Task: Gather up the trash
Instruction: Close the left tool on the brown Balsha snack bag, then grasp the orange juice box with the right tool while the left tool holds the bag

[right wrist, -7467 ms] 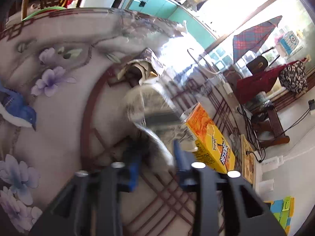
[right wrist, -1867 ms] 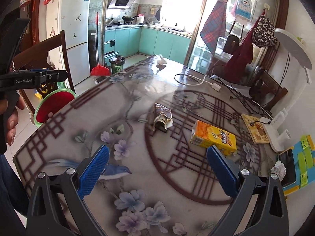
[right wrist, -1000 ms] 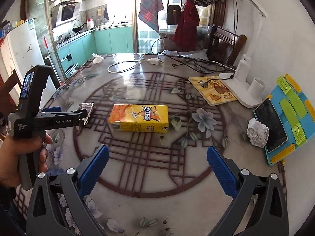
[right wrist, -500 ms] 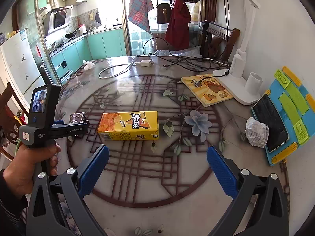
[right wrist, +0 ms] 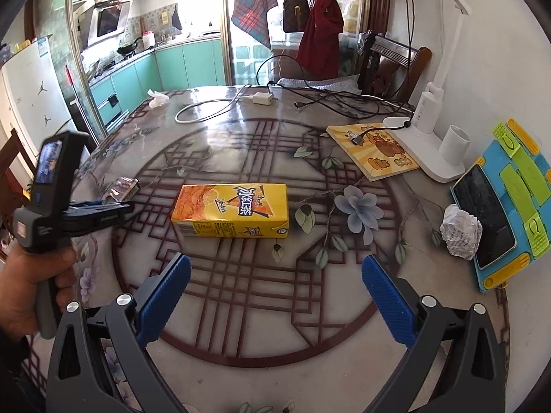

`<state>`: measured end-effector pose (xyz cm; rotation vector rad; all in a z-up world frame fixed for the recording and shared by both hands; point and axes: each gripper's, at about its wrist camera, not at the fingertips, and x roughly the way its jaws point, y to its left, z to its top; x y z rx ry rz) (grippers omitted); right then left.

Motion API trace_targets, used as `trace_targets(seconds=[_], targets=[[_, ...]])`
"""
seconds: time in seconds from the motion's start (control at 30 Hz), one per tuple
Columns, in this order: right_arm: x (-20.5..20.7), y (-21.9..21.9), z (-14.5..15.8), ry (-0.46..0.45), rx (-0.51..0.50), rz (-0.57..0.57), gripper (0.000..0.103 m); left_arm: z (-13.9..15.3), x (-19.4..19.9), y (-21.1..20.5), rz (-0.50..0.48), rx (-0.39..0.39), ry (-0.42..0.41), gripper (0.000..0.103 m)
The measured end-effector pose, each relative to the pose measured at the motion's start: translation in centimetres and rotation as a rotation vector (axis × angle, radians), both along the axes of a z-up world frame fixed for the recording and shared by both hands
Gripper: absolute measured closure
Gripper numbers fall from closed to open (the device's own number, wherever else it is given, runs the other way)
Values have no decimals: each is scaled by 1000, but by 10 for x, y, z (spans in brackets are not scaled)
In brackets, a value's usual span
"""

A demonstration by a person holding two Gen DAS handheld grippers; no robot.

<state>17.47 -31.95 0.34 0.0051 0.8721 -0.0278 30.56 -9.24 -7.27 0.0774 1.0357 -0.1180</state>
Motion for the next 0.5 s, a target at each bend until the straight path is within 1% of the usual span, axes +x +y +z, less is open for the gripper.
trace_targets(seconds=[0.13, 0.3, 0.37, 0.5], targets=[[5, 9, -8, 11, -20, 12, 7, 17, -15, 17, -21, -5, -33, 62], [14, 25, -17, 11, -77, 55, 7, 37, -43, 42, -64, -6, -69, 62], [19, 33, -19, 8, -120, 91, 7, 43, -55, 53, -77, -10, -81, 62], [28, 43, -22, -22, -245, 207, 7, 54, -83, 79, -105, -14, -100, 61]])
